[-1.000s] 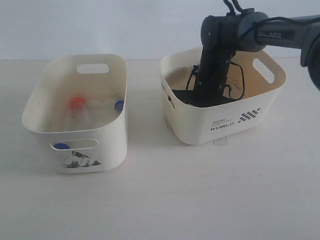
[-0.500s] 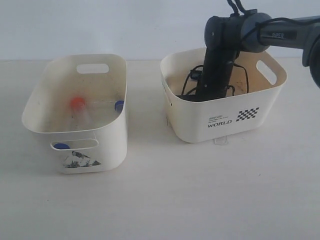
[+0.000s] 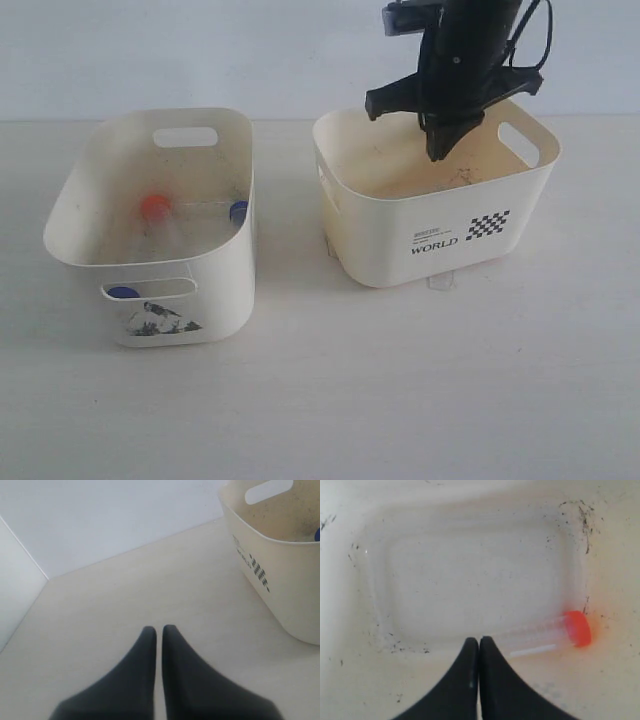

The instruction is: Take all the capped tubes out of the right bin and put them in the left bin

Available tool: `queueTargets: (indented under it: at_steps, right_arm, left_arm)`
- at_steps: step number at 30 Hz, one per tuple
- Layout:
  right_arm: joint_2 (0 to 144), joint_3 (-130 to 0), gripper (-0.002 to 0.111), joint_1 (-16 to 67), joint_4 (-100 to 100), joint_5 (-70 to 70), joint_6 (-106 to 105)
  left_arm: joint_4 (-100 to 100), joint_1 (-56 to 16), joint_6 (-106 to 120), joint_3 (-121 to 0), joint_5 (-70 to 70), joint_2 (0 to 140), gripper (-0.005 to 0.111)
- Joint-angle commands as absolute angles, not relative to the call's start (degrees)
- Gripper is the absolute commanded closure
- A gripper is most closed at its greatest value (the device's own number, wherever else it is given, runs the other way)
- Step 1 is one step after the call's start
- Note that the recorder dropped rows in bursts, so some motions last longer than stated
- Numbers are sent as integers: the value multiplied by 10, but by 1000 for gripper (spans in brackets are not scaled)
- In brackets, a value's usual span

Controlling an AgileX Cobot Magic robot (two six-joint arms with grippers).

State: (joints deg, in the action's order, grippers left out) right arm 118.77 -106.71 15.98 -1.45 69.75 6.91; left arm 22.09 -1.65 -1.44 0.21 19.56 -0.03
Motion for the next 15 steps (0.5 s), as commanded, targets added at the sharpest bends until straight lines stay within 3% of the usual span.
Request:
queueTargets:
  at_steps: [1, 5, 15]
  right_arm:
    - [1186, -1070, 109, 158, -46, 700, -71]
    - [1186, -1070, 109, 158, -56, 700, -215]
    - [1186, -1070, 109, 159, 126, 700, -227]
  left_arm:
    - [219, -19, -20, 0, 193, 0, 102]
    - [219, -19, -20, 0, 193, 0, 102]
    - [219, -19, -20, 0, 193, 0, 102]
